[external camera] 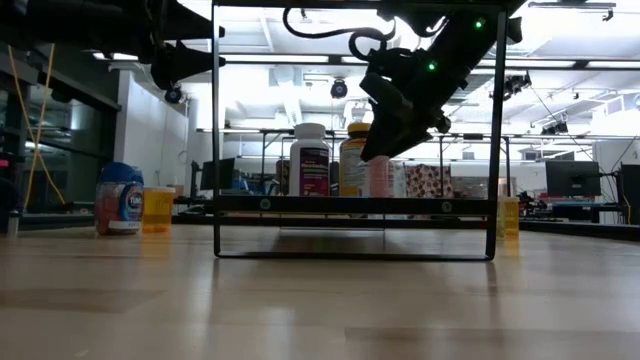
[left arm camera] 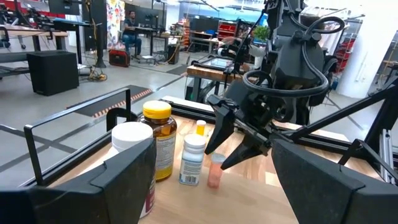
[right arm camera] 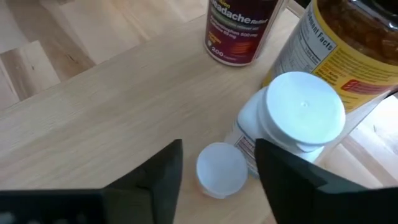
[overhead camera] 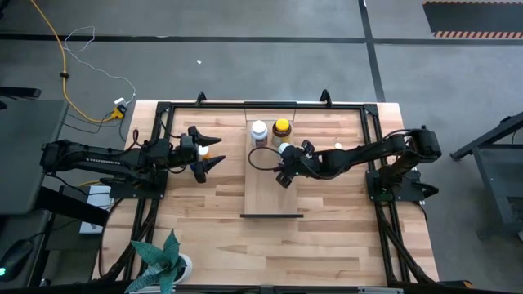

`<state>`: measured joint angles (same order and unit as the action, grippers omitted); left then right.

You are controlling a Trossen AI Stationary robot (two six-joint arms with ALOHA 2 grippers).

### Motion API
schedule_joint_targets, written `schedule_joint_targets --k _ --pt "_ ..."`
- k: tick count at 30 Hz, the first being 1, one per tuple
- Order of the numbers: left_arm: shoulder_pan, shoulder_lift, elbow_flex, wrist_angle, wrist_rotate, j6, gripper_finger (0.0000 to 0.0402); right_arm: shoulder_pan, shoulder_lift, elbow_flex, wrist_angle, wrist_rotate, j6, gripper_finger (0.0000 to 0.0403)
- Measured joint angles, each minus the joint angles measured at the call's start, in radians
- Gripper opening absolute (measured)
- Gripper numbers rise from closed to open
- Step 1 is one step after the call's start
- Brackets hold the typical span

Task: Pick and place medicine bottles onto shelf by color
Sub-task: Put the small orange pill bottle on the shelf

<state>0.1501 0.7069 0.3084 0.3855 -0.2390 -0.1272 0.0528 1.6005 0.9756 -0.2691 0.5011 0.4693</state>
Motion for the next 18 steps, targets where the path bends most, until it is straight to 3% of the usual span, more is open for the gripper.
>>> schedule_joint_targets --k 8,18 --pt "0.0 0.0 0.0 0.0 0.0 0.0 0.031 0.008 -0.053 -0.001 -0.01 0.009 -0.046 0.0271" --pt "0.0 0.0 0.0 0.0 0.0 0.0 0.031 0.157 -0.245 -0.06 -0.138 0.35 0.03 0.0278"
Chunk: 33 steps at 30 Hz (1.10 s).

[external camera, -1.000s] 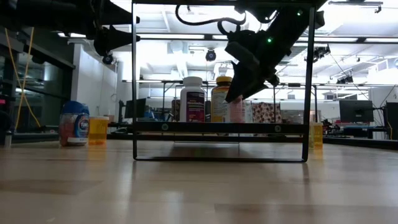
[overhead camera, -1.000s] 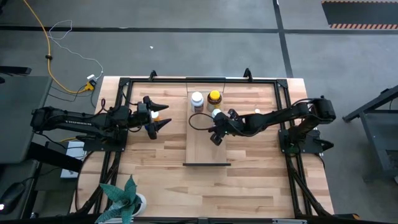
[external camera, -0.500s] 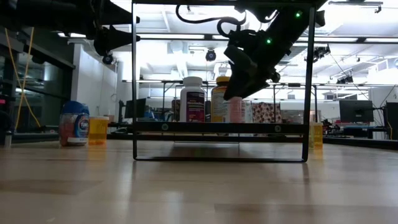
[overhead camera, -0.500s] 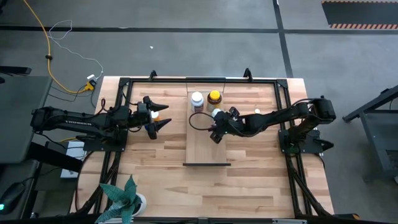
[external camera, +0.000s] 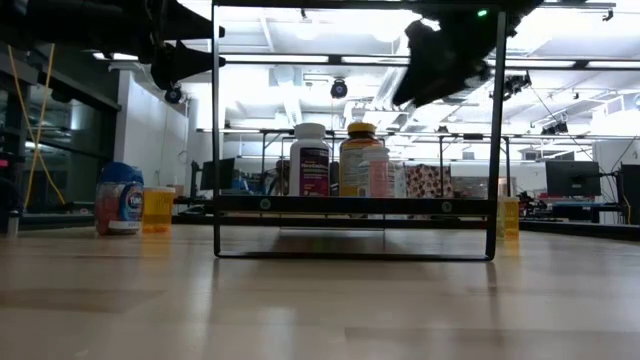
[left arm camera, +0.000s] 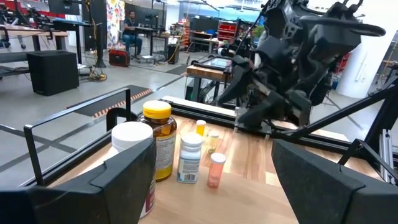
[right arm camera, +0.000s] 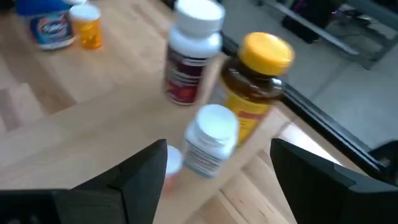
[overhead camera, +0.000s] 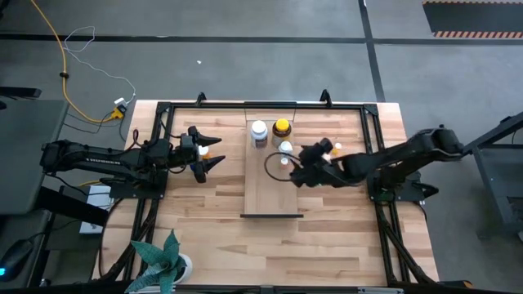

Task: Pick and place medicine bottles onto shelf by color
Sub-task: Put the small orange pill bottle on the shelf

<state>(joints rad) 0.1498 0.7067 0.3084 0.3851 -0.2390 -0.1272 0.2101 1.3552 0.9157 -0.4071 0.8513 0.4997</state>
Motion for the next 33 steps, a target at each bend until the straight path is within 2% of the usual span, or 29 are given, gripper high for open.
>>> schedule_joint_targets --k 4,7,14,17,27,33 --pt "0.0 0.0 0.0 0.0 0.0 0.0 0.031 0.009 -0.081 -0.068 -0.082 0.073 0.143 0.0278" --pt "0.0 0.0 0.0 0.0 0.0 -0.002 0.031 -0.03 -0.134 -0.124 -0.151 0.082 0.294 0.0278" --pt "0.0 0.0 0.0 0.0 0.0 -0.003 0.031 -0.19 -0.191 -0.224 -0.256 -0.073 0.567 0.0278" --pt "0.0 0.0 0.0 0.0 0.0 -0.003 0.031 -0.253 -0.191 -0.252 -0.313 -0.091 0.64 0.0278" --pt "0.0 0.0 0.0 0.0 0.0 -0.002 0.031 -0.367 -0.19 -0.355 -0.343 -0.106 0.758 0.0276" --pt "0.0 0.0 0.0 0.0 0.0 -0.003 0.031 -0.417 -0.19 -0.414 -0.239 -0.12 0.74 0.0261"
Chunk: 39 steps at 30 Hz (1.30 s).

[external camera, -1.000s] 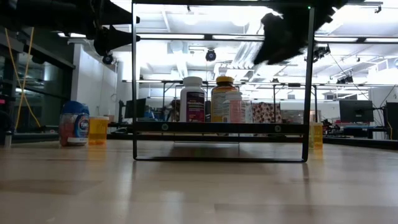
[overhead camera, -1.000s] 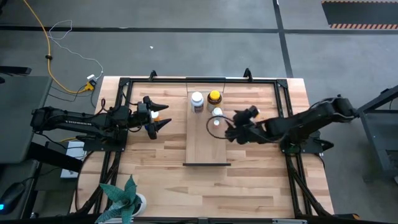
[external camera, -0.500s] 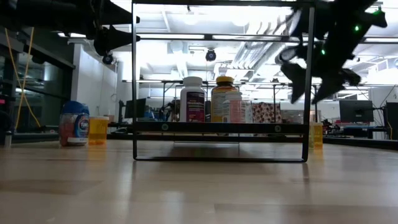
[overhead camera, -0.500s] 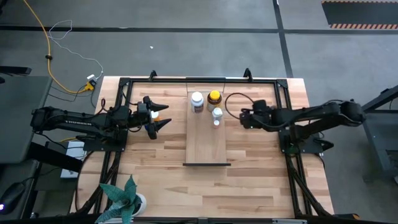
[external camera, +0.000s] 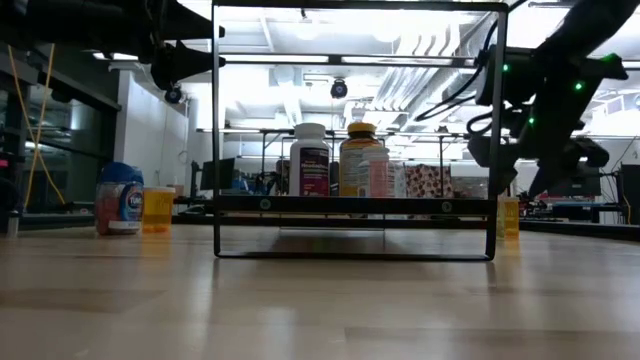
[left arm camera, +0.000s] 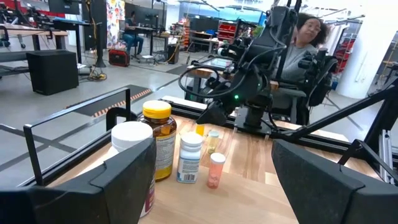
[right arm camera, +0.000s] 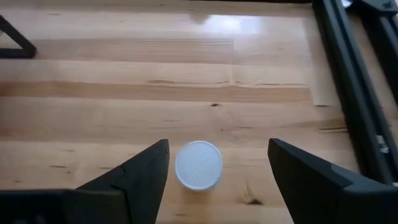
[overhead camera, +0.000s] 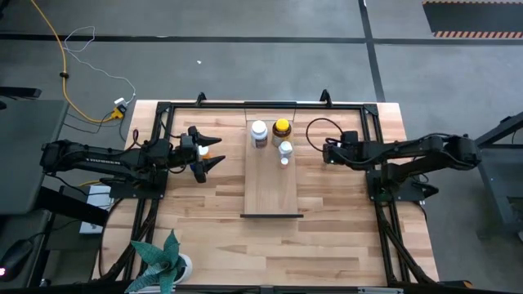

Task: Pick and place medicine bottles onto shelf by color
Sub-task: Put the small orange pill bottle on the shelf

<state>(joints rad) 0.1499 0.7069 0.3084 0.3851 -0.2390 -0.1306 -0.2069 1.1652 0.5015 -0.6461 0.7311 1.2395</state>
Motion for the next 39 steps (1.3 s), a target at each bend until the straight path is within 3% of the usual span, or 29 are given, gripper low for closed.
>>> schedule_joint_targets --k 8,24,39 --pt "0.0 0.0 0.0 0.0 0.0 0.002 0.031 -0.023 0.0 -0.013 0.056 -0.032 -0.043 0.0233" --pt "0.0 0.0 0.0 0.0 0.0 0.0 0.031 -0.023 0.0 -0.013 0.06 -0.077 -0.042 0.014" --pt "0.0 0.0 0.0 -0.004 0.0 -0.015 0.031 -0.023 0.001 -0.013 0.059 -0.076 -0.043 0.0129"
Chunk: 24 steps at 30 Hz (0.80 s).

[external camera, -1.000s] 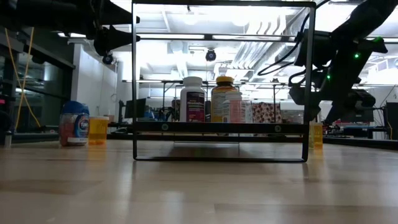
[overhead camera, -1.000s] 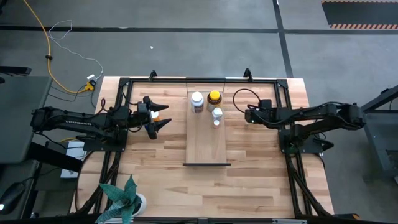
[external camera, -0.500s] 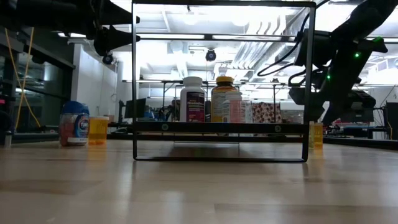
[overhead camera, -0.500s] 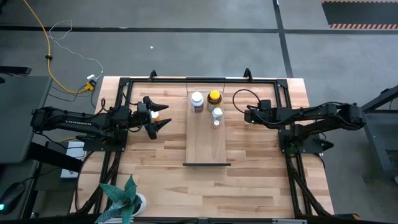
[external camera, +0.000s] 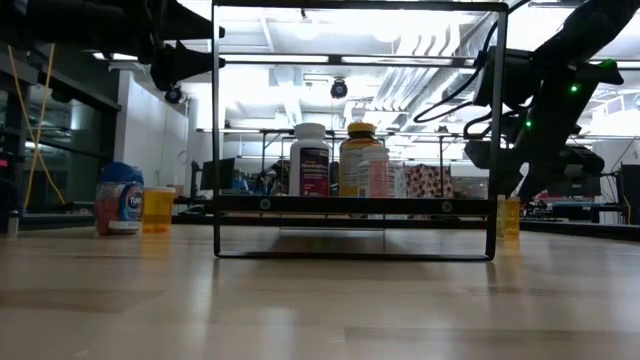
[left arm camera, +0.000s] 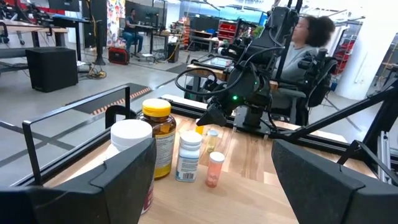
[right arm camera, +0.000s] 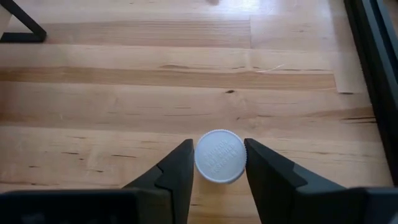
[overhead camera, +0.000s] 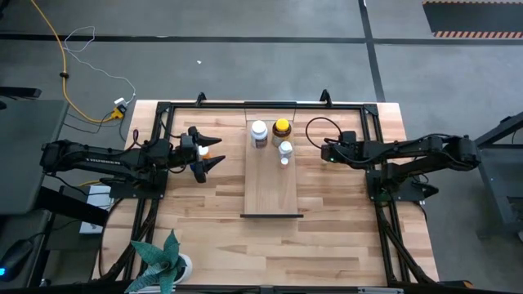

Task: Pick and place medicine bottles onto shelf by color
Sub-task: Put the small orange pill bottle on the shelf

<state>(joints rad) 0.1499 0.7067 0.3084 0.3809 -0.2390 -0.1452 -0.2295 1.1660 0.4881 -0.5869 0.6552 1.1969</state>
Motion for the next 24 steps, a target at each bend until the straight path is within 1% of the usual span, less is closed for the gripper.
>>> schedule_joint_targets --k 11,14,17,21,24 --pt "0.0 0.0 0.0 0.0 -0.005 0.0 0.031 0.0 -0.006 0.0 0.0 0.015 -0.048 0.0129" --pt "0.0 0.0 0.0 0.0 -0.011 0.006 0.031 0.009 -0.031 0.0 0.001 0.032 -0.06 0.0129" --pt "0.0 0.0 0.0 0.0 -0.012 0.006 0.031 0.039 -0.075 0.0 0.026 0.063 -0.107 0.0129" --pt "0.0 0.0 0.0 0.0 -0.012 0.006 0.031 0.111 -0.152 0.0 0.127 0.117 -0.225 0.0129" --pt "0.0 0.0 0.0 0.0 -0.011 0.006 0.031 0.178 -0.193 0.0 0.282 0.126 -0.382 0.0129"
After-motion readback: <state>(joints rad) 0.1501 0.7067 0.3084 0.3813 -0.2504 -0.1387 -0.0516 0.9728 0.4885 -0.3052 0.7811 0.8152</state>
